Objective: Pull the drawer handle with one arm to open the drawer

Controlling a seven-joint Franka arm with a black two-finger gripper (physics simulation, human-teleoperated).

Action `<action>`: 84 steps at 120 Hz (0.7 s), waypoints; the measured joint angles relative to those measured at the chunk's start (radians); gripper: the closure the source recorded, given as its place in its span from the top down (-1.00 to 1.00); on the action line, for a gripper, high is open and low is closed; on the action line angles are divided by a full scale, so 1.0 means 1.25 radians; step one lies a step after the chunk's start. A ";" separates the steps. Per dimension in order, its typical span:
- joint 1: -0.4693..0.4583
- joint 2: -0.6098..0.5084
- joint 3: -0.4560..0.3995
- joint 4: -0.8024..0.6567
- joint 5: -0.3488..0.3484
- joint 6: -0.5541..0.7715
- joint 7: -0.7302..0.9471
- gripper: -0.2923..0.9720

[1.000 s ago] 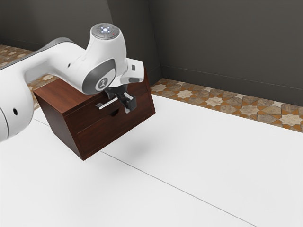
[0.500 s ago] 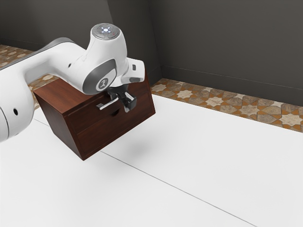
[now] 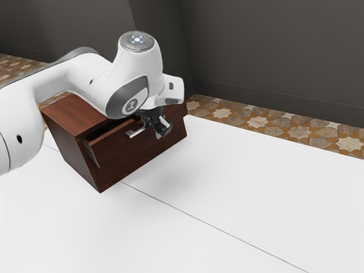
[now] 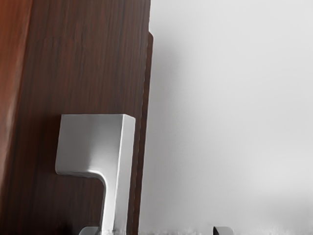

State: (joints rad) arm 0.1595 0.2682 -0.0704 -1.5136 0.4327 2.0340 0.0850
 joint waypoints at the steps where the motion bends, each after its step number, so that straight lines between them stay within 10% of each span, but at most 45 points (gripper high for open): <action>1: -0.001 -0.001 0.000 -0.002 0.000 0.000 -0.001 -0.13; 84: -0.084 -0.041 0.002 -0.047 0.000 -0.006 -0.055 -0.15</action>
State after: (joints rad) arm 0.0543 0.2166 -0.0675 -1.5723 0.4331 2.0263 0.0158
